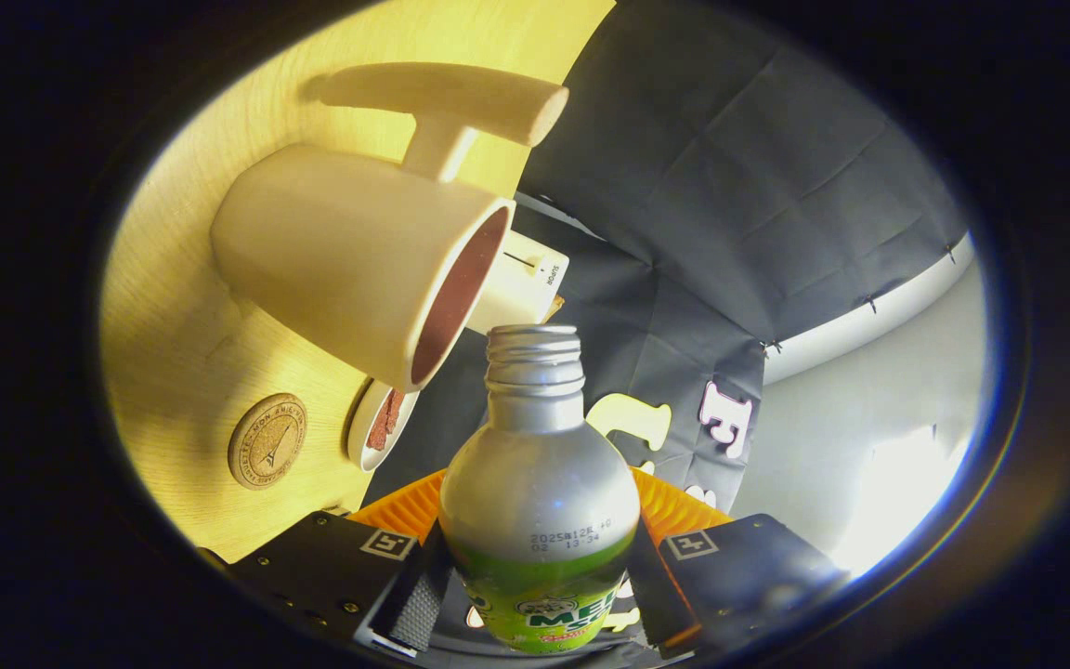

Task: Take the bottle from table, then pour the juice into the cup, finally place the bottle on the coaster

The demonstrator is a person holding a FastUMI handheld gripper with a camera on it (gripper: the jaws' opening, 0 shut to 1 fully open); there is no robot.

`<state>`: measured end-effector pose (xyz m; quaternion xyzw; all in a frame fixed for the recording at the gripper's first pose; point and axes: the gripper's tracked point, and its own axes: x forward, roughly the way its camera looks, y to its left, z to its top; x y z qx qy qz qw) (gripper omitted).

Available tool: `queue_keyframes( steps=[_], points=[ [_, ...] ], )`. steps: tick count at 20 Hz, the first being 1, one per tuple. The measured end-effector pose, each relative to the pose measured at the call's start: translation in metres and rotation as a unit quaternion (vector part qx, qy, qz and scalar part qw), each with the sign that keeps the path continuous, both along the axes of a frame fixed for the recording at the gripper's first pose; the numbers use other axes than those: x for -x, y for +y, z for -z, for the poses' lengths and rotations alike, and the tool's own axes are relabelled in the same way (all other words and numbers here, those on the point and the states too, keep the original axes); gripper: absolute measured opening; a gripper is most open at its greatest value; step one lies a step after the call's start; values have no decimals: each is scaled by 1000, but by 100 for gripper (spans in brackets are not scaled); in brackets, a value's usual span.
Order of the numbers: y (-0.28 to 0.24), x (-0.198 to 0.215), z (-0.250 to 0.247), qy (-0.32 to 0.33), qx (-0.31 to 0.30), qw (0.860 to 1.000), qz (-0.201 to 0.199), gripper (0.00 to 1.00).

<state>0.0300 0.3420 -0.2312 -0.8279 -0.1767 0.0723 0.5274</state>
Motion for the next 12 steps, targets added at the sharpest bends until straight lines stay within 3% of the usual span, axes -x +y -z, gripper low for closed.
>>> queue_keyframes(
  steps=[4, 12],
  points=[
    [-2, 1, -5, 0, -23, 1000, -1, 82],
    [-25, -5, -16, 10, -125, 992, 31, 82]
  ],
)
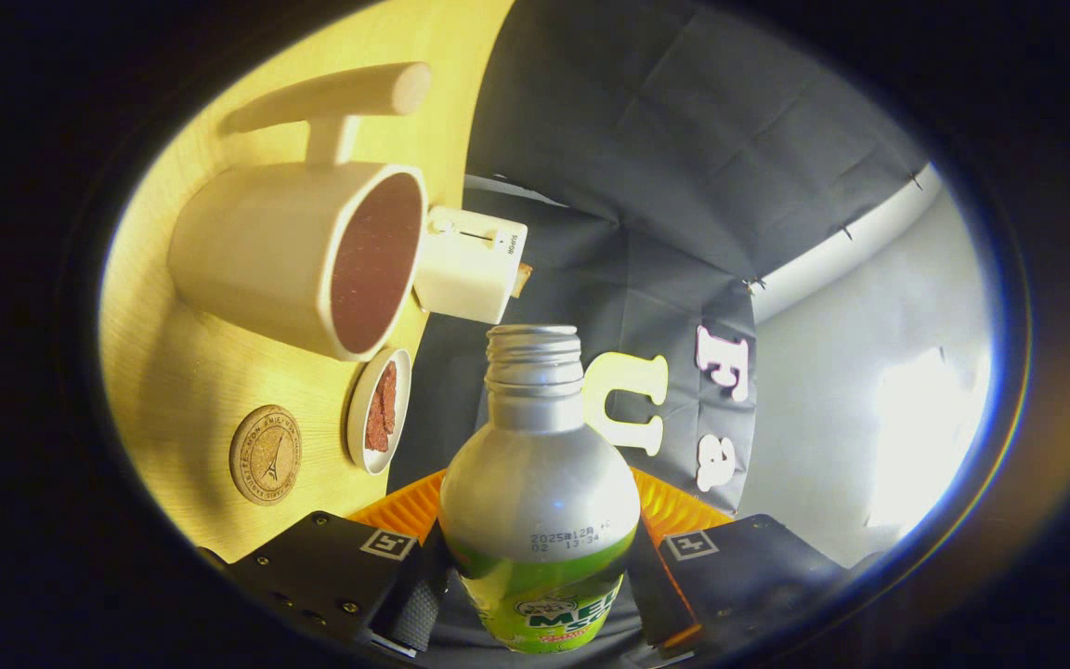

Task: Take the bottle from table, then pour the juice into the cup, finally place the bottle on the coaster

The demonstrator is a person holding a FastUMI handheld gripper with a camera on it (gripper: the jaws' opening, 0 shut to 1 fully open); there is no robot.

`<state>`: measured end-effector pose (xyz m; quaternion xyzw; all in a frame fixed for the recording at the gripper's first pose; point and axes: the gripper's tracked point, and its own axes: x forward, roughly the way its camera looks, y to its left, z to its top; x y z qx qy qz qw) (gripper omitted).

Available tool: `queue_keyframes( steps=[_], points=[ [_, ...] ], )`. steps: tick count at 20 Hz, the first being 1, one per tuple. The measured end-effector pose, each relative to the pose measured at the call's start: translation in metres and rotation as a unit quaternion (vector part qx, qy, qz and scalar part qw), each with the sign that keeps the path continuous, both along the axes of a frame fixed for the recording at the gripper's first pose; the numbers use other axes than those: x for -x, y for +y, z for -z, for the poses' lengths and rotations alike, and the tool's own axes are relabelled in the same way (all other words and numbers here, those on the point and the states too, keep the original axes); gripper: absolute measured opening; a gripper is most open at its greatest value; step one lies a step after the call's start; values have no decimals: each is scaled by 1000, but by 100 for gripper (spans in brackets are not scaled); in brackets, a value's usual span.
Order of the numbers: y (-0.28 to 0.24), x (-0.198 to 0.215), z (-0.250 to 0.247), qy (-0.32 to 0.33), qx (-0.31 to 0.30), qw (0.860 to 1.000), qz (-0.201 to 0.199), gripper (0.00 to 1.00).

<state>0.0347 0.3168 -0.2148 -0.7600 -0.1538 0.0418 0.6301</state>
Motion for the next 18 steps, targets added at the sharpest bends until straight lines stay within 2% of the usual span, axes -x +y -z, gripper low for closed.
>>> queue_keyframes(
  steps=[6, 9, 14, 18],
  points=[
    [-22, -7, 6, 15, -62, 998, 24, 82],
    [-37, -13, 7, 28, -112, 992, 42, 82],
    [-61, -27, 9, 65, -202, 974, 79, 82],
    [-78, -35, 20, 108, -273, 950, 109, 82]
  ],
)
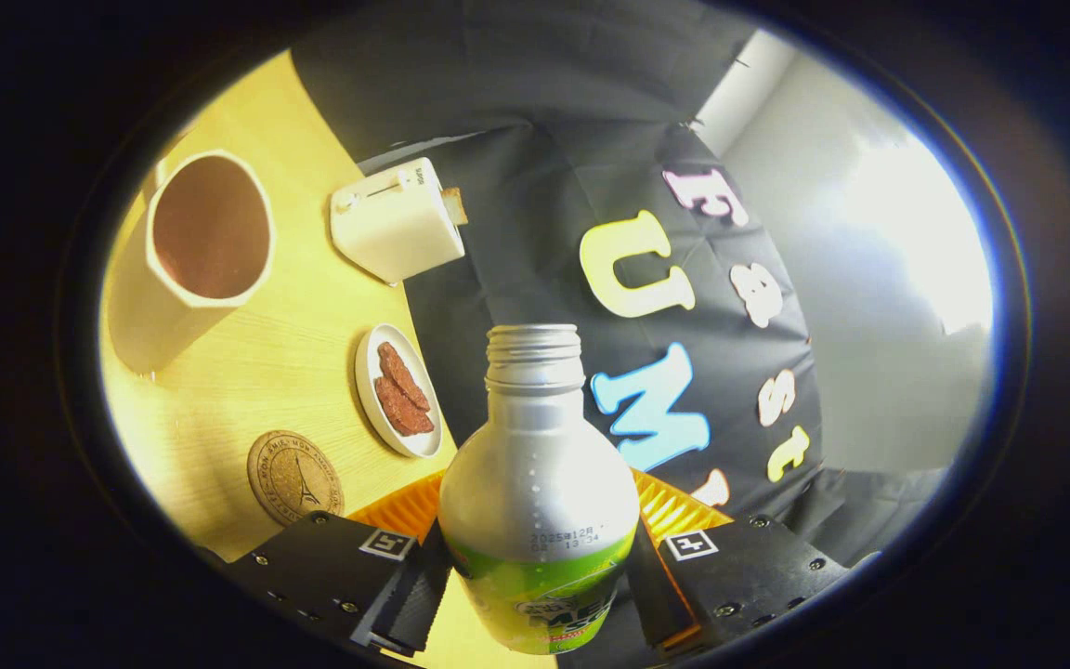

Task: Take the bottle from table, then pour the juice into the cup, finally place the bottle on the coaster

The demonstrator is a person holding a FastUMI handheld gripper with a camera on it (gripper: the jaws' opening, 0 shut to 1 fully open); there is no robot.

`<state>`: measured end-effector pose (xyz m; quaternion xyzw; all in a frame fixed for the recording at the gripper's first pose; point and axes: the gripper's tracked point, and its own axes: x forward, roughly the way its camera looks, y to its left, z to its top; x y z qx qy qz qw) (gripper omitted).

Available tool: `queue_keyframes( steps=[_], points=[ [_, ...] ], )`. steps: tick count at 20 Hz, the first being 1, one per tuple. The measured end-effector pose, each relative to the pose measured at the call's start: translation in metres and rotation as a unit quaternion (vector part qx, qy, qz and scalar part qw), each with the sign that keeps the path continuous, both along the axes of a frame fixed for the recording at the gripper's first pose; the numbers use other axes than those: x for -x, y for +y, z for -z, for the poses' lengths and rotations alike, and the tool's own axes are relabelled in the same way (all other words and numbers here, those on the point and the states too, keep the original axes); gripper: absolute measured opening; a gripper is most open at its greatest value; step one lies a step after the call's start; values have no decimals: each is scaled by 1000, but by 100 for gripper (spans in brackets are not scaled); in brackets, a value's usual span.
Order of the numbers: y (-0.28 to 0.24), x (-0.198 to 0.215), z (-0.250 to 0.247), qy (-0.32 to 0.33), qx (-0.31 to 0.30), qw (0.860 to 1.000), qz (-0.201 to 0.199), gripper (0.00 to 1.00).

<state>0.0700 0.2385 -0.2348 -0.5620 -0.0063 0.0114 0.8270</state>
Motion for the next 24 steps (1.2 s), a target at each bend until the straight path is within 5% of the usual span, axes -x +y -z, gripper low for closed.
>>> queue_keyframes(
  steps=[12, 20, 24],
  points=[
    [-4, -2, -12, 29, -208, 978, -6, 82],
    [1, -10, -19, 57, -358, 932, -19, 82],
    [10, -15, -14, 104, -460, 881, -35, 82]
  ],
)
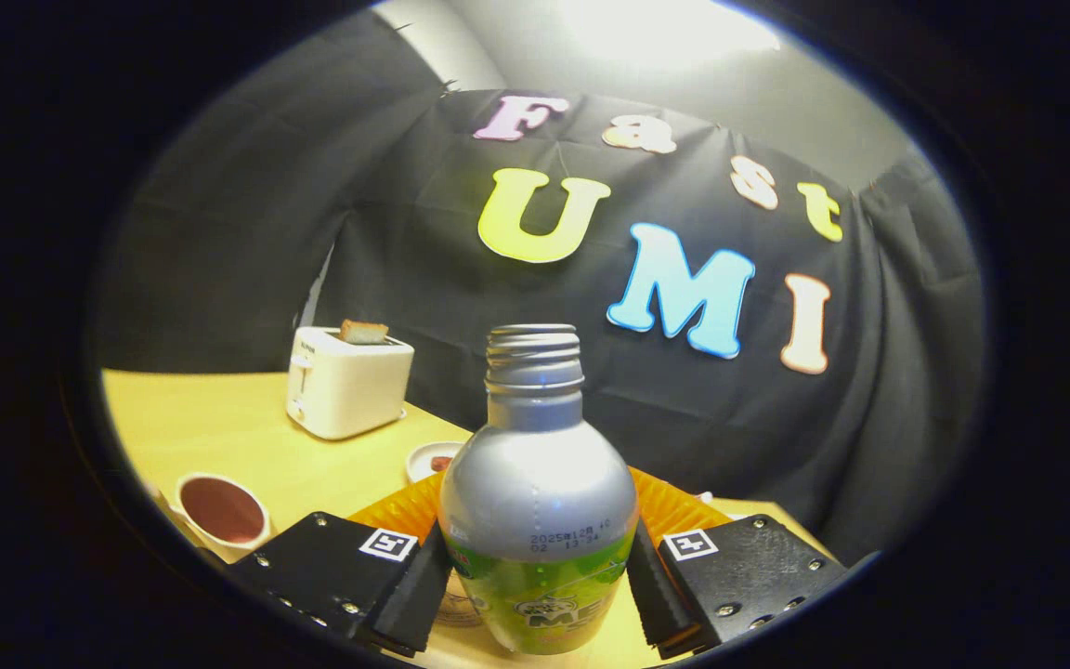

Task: Take the bottle from table, then pour the juice into the cup, finally place the bottle on the coaster

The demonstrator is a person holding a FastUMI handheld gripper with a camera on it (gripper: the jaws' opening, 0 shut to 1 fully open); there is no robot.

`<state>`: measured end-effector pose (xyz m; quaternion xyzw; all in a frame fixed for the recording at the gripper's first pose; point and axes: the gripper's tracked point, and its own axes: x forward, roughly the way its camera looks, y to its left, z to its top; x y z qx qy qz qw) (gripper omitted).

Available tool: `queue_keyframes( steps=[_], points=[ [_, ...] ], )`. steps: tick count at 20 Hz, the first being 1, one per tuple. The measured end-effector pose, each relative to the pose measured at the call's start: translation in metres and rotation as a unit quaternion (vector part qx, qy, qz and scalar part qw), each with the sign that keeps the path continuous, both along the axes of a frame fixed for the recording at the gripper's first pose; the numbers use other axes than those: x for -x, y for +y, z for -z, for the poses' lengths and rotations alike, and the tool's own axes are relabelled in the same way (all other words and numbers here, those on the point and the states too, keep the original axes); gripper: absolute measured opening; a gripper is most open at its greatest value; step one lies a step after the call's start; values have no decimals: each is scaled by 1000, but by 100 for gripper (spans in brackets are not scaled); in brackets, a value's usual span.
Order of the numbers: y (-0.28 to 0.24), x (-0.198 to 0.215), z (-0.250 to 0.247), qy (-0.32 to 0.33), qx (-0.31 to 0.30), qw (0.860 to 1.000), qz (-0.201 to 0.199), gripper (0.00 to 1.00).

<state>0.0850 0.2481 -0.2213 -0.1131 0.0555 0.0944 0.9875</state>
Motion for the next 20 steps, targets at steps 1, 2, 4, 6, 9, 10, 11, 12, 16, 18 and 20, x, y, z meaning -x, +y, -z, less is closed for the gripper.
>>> queue_keyframes(
  steps=[1, 2, 4, 6, 9, 10, 11, 12, 16, 18, 20],
  points=[
    [2, -1, -2, 10, -38, 999, -6, 82],
    [2, -4, -5, 19, -64, 998, -6, 82],
    [-8, -11, -6, 38, -92, 995, 11, 81],
    [-10, -19, -5, 45, -104, 993, 13, 81],
    [-10, -26, -7, 40, -117, 992, 7, 81],
    [-8, -26, -6, 39, -122, 992, 3, 81],
    [-5, -28, -4, 37, -129, 991, 0, 82],
    [-5, -30, -1, 37, -134, 990, -2, 82],
    [0, -39, 13, 44, -135, 990, -4, 81],
    [1, -44, 23, 50, -130, 990, -4, 82],
    [2, -46, 31, 57, -130, 990, -4, 82]
  ],
)
